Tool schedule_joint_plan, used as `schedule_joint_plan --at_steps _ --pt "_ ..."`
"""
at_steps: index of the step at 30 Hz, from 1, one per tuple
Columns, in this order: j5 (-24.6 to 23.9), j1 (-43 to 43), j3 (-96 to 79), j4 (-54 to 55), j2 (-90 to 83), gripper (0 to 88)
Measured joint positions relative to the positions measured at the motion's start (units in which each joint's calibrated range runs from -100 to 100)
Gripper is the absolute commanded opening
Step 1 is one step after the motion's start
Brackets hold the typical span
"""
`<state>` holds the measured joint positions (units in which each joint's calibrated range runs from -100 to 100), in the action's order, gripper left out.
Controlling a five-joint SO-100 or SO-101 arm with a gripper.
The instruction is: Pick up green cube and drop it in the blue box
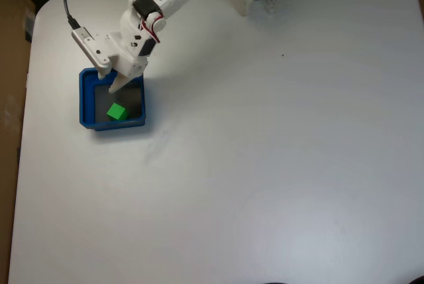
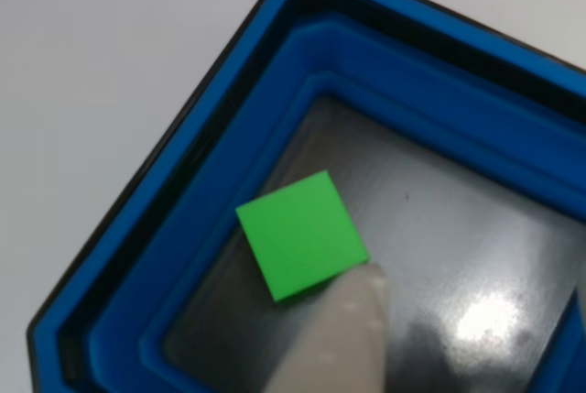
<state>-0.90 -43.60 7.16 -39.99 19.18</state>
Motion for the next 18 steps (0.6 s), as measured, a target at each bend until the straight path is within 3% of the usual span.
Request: schedule_joint_plan --at_steps 10,18 --pt "0.0 0.0 -18.9 0.0 -20.6 17.2" --pt "0.0 0.0 -21.8 0.0 -37.3 17.0"
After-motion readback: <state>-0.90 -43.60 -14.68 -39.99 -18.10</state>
